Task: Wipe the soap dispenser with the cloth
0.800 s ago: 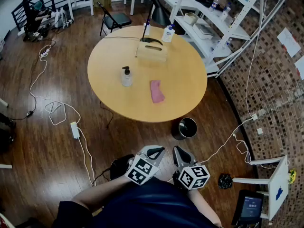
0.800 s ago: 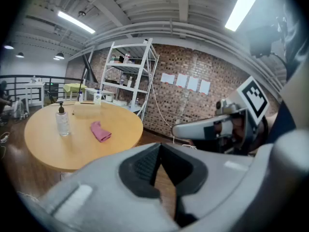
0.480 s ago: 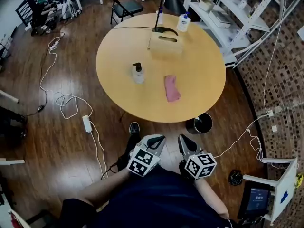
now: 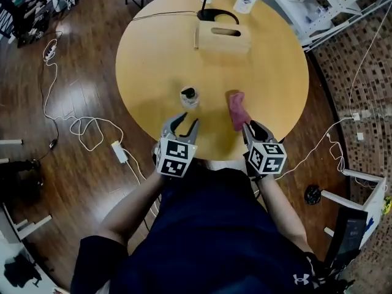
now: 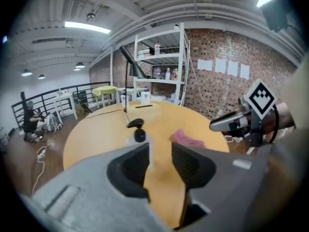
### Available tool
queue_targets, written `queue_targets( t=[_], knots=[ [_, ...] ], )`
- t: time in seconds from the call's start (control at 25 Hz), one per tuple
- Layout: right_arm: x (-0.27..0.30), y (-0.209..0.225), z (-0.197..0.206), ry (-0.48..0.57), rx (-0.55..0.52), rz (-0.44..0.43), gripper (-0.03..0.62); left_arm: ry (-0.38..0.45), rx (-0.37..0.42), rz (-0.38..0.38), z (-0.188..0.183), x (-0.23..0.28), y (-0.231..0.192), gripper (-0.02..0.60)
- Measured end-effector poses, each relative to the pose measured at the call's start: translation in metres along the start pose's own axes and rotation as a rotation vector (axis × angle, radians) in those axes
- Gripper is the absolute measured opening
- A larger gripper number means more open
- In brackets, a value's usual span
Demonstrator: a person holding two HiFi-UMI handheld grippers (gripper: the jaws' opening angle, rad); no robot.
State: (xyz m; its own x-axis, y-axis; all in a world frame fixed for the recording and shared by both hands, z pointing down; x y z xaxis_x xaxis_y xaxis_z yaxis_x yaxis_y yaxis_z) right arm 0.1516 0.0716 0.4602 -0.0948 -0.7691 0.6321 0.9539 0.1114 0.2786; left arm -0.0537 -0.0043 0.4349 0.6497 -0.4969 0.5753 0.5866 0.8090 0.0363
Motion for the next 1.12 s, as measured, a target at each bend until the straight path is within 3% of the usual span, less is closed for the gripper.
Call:
queue_targets(
  t=[0.08,0.16,0.32,0.44,0.6,0.8,0.96,1.12],
  knots=[
    [0.035,0.009,0.003,-0.071,-0.049,0.036,0.134,-0.015,0.006,-0.051,0.009,0.01,-0.034,0.149],
    [0.066,0.018,0.008,-0.136,-0.118,0.056,0.151,-0.021,0.03,-0.067,0.017,0.021,-0.049,0.19],
    [0.112,0.038,0.018,-0.251,-0.206,0.086,0.186,-0.08,0.066,-0.045,0.027,0.048,-0.044,0.305],
    [0.134,0.051,0.031,-0.337,-0.184,0.08,0.189,-0.126,0.07,-0.042,0.029,0.068,-0.036,0.331],
    [0.139,0.04,0.028,-0.362,-0.084,-0.05,0.11,-0.159,0.088,-0.033,0.027,0.088,-0.038,0.35],
    [0.107,-0.015,-0.032,-0.215,-0.051,-0.28,0.103,-0.142,0.122,0.002,0.022,0.094,-0.04,0.347],
    [0.071,-0.069,-0.083,-0.141,-0.217,-0.417,0.103,-0.157,0.144,0.039,0.021,0.094,-0.027,0.345],
    [0.055,-0.114,-0.099,-0.176,-0.438,-0.434,0.098,-0.136,0.144,0.046,0.019,0.095,-0.006,0.345]
  ],
)
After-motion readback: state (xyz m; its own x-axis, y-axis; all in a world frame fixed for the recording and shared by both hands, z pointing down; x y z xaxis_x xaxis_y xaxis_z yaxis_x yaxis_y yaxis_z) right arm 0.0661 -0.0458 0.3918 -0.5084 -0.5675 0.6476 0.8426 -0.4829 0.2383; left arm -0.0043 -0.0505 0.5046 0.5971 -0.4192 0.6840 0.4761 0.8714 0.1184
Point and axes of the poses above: the fingertips, and each gripper's own axes: x forward along the fingers, y to its right, z out of its underside, the point moved 3 cm from there along -x, backward along the fingers, and after that the axes turned 7 degrees about x, right-handed, at the moved point
